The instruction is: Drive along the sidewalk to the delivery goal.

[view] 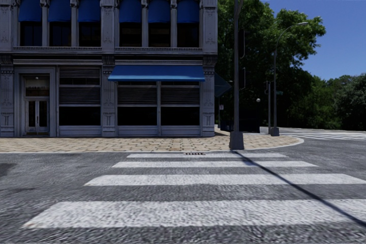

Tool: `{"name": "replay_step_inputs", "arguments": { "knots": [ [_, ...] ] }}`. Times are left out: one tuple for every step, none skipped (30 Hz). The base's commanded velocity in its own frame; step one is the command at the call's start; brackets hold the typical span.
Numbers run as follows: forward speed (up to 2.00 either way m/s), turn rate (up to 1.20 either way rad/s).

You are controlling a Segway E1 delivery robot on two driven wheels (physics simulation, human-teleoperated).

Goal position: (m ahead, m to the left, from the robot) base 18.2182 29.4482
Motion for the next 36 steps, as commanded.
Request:
{"name": "replay_step_inputs", "arguments": {
  "knots": [
    [2.00,0.20],
    [2.00,0.23],
    [2.00,0.23],
    [2.00,0.23],
    [2.00,0.23],
    [2.00,0.13],
    [2.00,0.13],
    [2.00,0.00],
    [2.00,0.00],
    [2.00,0.00],
    [2.00,0.00],
    [2.00,0.00],
    [2.00,0.00],
    [2.00,0.00],
    [2.00,0.00],
    [2.00,0.00],
    [2.00,0.00],
    [2.00,0.01],
    [2.00,0.05],
    [2.00,0.08],
    [2.00,0.08],
    [2.00,0.10],
    [2.00,0.11],
    [2.00,0.11],
    [2.00,0.11],
    [2.00,0.11],
    [2.00,0.11],
    [2.00,0.11],
    [2.00,0.11],
    [2.00,0.11],
    [2.00,0.11],
    [2.00,0.11],
    [2.00,0.11],
    [2.00,0.11],
    [2.00,0.11],
    [2.00,0.11]
  ]
}}
